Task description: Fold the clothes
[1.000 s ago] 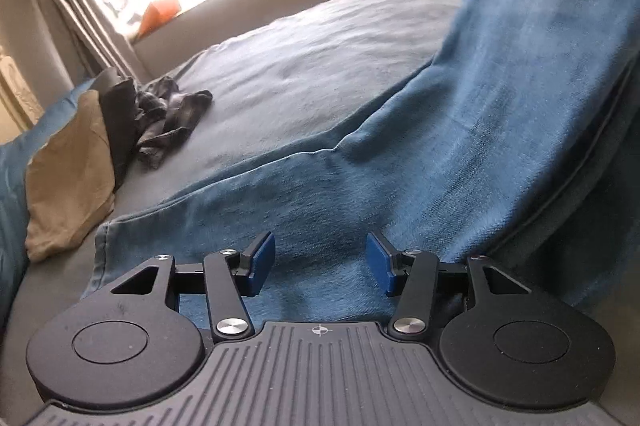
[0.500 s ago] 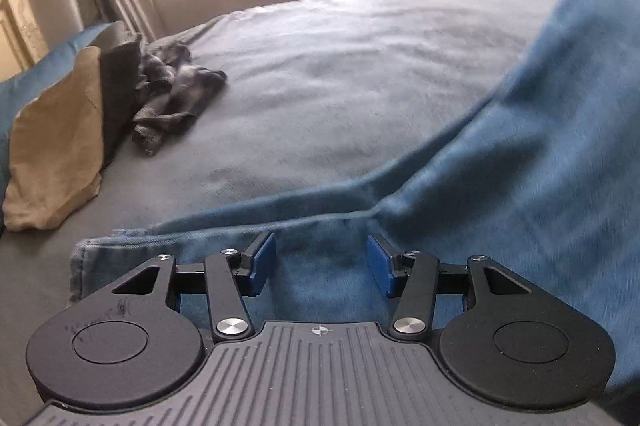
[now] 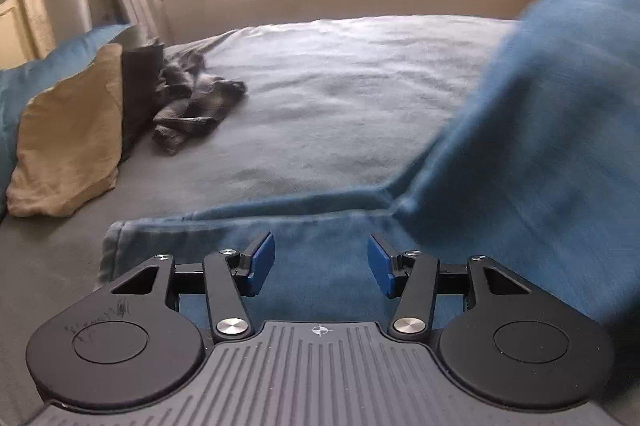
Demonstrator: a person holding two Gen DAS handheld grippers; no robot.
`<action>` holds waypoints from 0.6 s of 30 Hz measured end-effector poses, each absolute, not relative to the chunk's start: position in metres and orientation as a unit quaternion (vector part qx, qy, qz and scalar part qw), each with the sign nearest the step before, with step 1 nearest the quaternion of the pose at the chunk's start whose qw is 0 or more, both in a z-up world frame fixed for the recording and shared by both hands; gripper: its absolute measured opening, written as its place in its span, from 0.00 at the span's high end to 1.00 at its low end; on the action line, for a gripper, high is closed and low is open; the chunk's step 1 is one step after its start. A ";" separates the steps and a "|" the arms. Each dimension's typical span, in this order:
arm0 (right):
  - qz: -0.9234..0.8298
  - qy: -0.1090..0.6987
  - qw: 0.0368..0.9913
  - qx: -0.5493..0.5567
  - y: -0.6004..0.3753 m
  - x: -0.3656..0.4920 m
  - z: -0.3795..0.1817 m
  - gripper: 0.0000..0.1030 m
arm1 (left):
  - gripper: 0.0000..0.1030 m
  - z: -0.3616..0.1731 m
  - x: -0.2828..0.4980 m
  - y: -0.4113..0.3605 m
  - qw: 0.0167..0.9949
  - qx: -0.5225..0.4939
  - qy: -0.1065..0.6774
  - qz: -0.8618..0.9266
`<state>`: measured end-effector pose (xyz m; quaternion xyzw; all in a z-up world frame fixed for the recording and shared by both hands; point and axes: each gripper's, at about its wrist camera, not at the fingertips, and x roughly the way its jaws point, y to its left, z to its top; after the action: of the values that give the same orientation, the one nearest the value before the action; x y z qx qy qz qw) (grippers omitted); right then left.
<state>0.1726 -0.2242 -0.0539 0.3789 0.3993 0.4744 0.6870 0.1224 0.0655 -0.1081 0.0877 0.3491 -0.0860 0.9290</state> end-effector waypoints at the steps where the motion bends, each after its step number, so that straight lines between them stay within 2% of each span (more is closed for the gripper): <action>1: 0.477 0.399 0.684 0.382 -0.222 0.175 -0.053 0.87 | 0.50 -0.107 0.114 0.067 0.928 0.091 0.346 -0.104; 6: 0.490 0.398 0.671 0.389 -0.205 0.184 -0.049 0.87 | 0.51 -0.122 0.082 0.050 0.906 0.150 0.343 -0.196; 10: 0.494 0.412 0.669 0.372 -0.186 0.189 -0.046 0.87 | 0.51 -0.131 0.075 0.045 0.907 0.170 0.336 -0.189; 18: 0.528 0.421 0.640 0.367 -0.135 0.216 -0.043 0.87 | 0.50 -0.107 0.069 0.099 0.932 0.075 0.338 -0.108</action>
<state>0.2164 -0.1353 -0.0427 0.3668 0.4208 0.5275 0.6404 0.0685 0.0994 -0.1067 0.0746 0.3384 -0.1079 0.9318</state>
